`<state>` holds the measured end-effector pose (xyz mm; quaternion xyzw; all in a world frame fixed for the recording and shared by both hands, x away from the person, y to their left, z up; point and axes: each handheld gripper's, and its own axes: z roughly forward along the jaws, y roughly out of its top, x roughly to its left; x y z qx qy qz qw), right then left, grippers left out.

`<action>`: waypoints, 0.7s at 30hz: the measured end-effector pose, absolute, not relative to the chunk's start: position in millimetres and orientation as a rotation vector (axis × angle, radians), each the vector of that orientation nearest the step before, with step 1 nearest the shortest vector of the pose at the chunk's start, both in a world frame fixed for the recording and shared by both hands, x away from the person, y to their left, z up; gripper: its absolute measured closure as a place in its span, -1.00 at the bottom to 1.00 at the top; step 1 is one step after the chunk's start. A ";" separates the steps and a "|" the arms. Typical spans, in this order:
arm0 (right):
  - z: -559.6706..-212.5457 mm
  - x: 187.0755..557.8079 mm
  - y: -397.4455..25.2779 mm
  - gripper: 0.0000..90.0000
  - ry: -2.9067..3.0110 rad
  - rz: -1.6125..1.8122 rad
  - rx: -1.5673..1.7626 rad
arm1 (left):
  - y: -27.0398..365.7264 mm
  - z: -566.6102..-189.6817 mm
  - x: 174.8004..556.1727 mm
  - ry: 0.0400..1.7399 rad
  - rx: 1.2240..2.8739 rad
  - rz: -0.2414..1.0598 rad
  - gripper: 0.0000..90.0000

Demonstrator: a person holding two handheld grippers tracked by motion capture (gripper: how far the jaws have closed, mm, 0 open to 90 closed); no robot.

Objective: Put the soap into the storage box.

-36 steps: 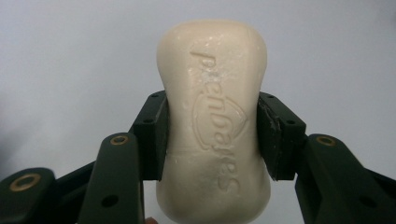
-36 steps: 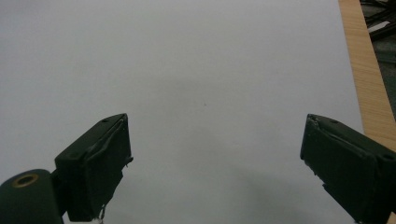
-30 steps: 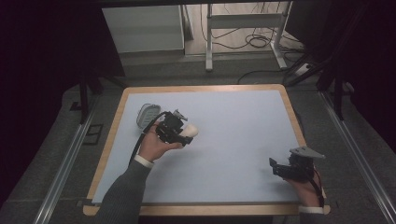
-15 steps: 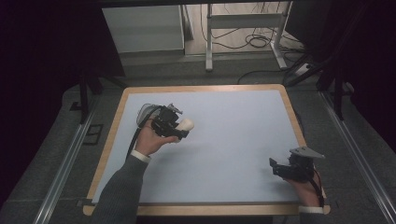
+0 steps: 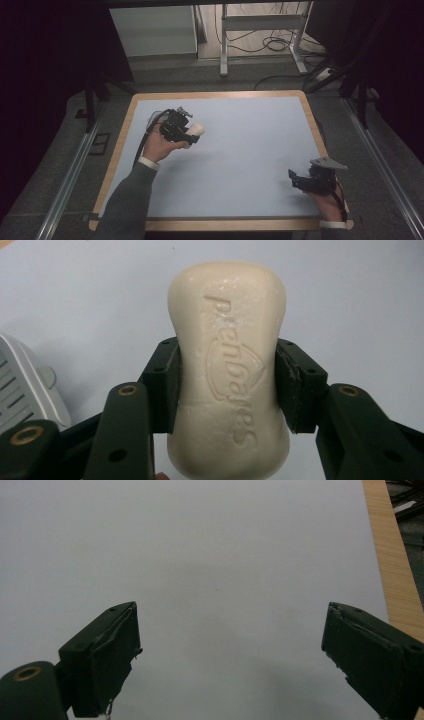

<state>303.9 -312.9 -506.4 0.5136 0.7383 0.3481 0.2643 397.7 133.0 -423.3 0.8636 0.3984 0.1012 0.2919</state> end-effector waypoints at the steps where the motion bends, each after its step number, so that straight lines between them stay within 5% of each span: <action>1: -506.3 303.9 -313.0 -0.81 1.995 0.939 1.389 | 133.3 -422.3 398.4 1.063 2.296 0.274 0.10; 21: -506.8 304.2 -312.4 -0.81 2.000 0.938 1.389 | 146.4 -408.6 414.0 1.108 2.274 0.315 0.10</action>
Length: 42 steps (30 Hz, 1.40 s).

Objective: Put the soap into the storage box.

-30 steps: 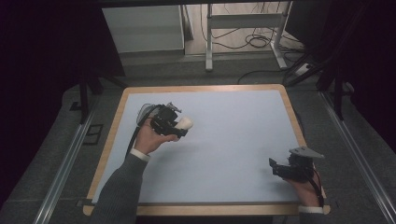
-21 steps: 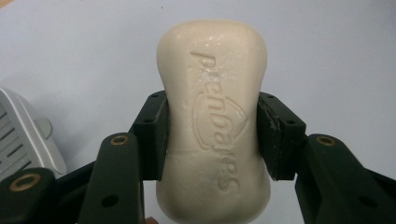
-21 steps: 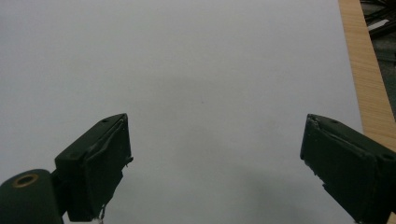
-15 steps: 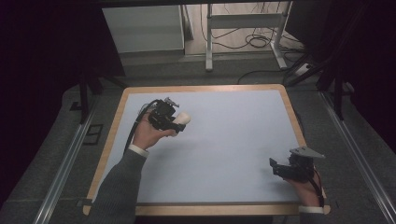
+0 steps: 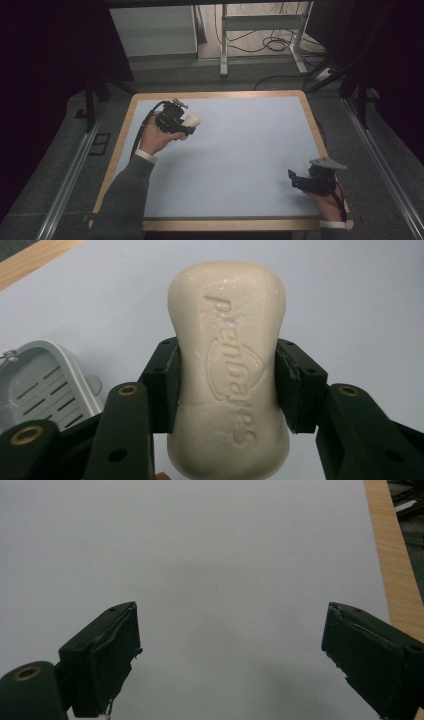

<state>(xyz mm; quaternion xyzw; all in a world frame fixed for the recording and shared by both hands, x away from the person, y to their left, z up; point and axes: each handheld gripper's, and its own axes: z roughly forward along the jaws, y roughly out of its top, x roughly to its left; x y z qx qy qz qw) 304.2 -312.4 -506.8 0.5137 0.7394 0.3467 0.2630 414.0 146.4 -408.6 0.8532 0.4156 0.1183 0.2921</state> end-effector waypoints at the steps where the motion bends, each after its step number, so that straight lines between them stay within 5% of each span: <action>1: -506.7 304.2 -312.4 -0.81 2.000 0.938 1.388 | 146.9 -408.4 414.7 1.111 2.277 0.316 0.10; 42: -508.4 304.9 -311.2 -0.81 2.002 0.926 1.391 | 203.2 -426.5 450.0 1.356 2.199 0.329 0.10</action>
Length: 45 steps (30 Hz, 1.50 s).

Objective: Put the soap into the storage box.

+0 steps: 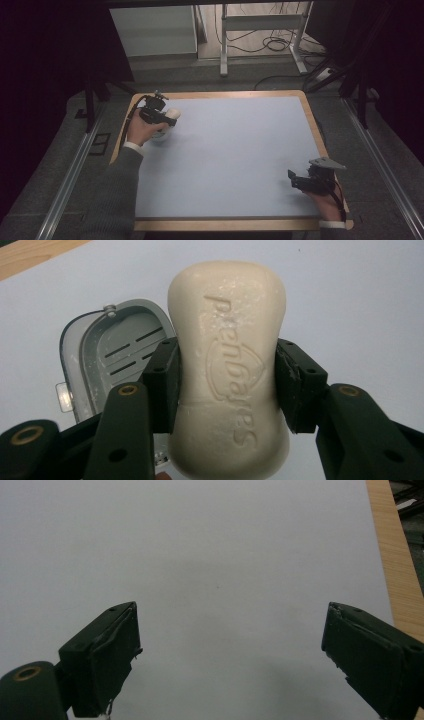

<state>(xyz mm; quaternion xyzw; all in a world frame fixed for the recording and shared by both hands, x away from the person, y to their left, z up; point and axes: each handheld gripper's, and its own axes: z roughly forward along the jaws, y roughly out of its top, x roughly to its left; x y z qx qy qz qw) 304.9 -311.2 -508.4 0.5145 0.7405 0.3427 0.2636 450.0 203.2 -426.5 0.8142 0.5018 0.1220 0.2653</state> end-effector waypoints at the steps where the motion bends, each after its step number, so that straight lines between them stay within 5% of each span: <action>1: -508.5 305.0 -311.1 -0.81 2.005 0.929 1.388 | 204.2 -426.4 450.4 1.357 2.200 0.334 0.10; 45: -508.8 304.4 -310.7 -0.81 2.005 0.917 1.389 | 233.1 -469.7 469.5 1.562 2.167 0.313 0.09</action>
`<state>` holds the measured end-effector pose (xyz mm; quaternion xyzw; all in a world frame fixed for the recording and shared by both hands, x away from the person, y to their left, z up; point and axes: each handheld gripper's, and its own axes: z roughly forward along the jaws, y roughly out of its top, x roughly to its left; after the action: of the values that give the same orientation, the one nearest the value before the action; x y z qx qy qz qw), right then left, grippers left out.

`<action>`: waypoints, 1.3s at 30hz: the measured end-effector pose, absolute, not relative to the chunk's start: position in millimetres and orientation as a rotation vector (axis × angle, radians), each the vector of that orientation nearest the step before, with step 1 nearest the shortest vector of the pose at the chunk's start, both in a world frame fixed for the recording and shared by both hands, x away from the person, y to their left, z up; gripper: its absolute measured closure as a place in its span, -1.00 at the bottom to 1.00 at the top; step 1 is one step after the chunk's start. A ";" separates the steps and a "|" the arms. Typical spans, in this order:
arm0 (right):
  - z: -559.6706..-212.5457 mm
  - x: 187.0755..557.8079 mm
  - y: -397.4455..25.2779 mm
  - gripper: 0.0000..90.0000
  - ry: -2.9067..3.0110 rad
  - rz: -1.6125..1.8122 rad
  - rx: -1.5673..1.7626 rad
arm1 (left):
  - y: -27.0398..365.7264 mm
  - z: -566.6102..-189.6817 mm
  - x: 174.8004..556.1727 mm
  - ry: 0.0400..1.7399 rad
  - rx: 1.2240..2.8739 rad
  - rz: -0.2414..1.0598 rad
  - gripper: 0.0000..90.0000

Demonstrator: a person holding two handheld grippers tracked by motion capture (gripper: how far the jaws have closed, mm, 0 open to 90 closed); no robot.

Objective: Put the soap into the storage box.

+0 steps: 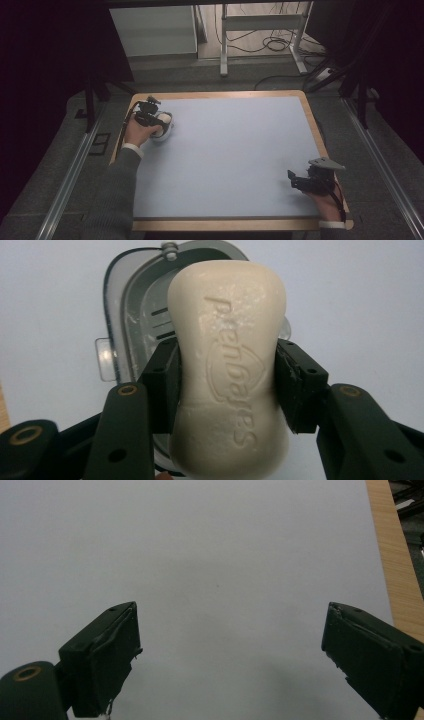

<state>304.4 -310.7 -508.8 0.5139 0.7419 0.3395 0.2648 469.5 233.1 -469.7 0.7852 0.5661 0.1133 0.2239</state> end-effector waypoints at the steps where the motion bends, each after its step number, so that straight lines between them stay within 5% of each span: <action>1: -509.0 304.4 -310.9 -0.81 2.006 0.915 1.388 | 233.7 -469.7 468.8 1.564 2.152 0.308 0.07; 17: -507.9 303.8 -311.7 -0.81 1.998 0.916 1.387 | 224.6 -438.0 429.2 1.354 2.067 0.316 -0.30; 39: -508.5 303.5 -309.6 -0.81 2.001 0.913 1.382 | 202.1 -473.6 333.6 1.101 2.013 0.249 -0.31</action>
<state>303.5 -309.6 -508.5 0.5124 0.7421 0.3385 0.2686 333.6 202.1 -473.6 0.7977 0.4360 0.0985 0.4048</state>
